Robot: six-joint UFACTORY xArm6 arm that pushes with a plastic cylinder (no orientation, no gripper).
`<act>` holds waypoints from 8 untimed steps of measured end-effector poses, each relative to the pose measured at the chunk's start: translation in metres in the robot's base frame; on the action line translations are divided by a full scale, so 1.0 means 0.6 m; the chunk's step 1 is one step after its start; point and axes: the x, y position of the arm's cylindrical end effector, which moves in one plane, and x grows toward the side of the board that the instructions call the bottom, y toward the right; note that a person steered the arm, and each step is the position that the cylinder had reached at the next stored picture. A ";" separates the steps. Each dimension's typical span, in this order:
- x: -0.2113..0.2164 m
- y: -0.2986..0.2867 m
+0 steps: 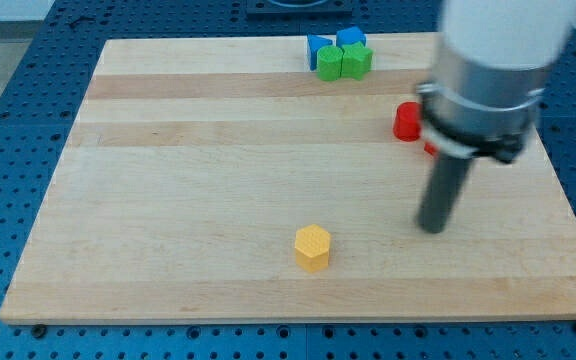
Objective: Slide the red star towards bottom center
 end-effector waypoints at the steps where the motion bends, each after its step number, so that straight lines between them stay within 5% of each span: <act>1: -0.085 0.103; 2: -0.196 0.102; 5: -0.117 -0.063; 7: -0.127 -0.173; 8: -0.196 -0.178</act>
